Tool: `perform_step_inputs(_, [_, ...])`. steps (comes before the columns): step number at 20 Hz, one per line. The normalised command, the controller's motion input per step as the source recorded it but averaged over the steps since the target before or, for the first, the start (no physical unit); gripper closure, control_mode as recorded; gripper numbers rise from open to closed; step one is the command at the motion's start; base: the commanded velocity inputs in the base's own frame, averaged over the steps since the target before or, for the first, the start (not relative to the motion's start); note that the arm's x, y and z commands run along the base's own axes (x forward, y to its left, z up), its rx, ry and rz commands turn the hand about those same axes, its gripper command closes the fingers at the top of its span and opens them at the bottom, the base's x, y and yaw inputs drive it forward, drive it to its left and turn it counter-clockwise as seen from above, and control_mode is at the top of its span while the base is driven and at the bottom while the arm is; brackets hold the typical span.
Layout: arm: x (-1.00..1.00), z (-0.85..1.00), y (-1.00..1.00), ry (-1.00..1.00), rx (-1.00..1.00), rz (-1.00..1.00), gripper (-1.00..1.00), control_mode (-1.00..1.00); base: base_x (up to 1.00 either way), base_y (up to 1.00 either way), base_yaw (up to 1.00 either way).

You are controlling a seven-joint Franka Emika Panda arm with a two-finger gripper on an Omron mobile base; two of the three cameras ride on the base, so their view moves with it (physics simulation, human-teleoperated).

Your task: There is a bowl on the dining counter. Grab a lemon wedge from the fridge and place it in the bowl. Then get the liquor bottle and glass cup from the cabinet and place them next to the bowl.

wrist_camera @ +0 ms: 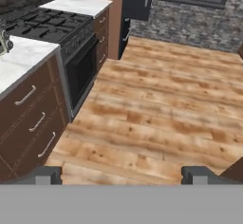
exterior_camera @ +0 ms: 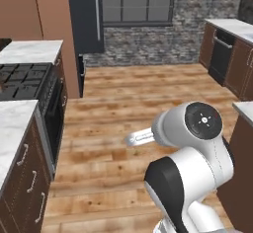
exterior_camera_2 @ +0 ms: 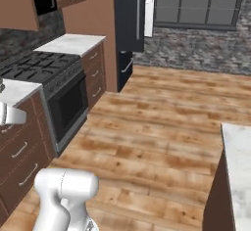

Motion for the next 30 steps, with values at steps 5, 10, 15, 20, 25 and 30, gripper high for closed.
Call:
perform_step_inputs(5, [0.0, 0.0, 0.0, 0.0, 0.0, 0.0, -1.0, 1.0, 0.94, 0.0, 0.23])
perform_step_inputs(10, [0.0, 0.0, 0.0, 0.0, 0.0, 0.0, -1.0, 1.0, 0.95, 0.0, 0.47])
perform_step_inputs(15, [0.0, 0.0, 0.0, 0.0, 0.0, 0.0, -1.0, 1.0, 0.81, 0.0, 0.59])
perform_step_inputs(20, [0.0, 0.0, 0.0, 0.0, 0.0, 0.0, -1.0, 1.0, 0.7, 0.0, 0.64])
perform_step_inputs(25, [0.0, 0.0, 0.0, 0.0, 0.0, 0.0, -1.0, 1.0, 0.56, 0.0, 0.69])
perform_step_inputs(30, [0.0, 0.0, 0.0, 0.0, 0.0, 0.0, -1.0, 1.0, 0.57, -0.06, 0.66])
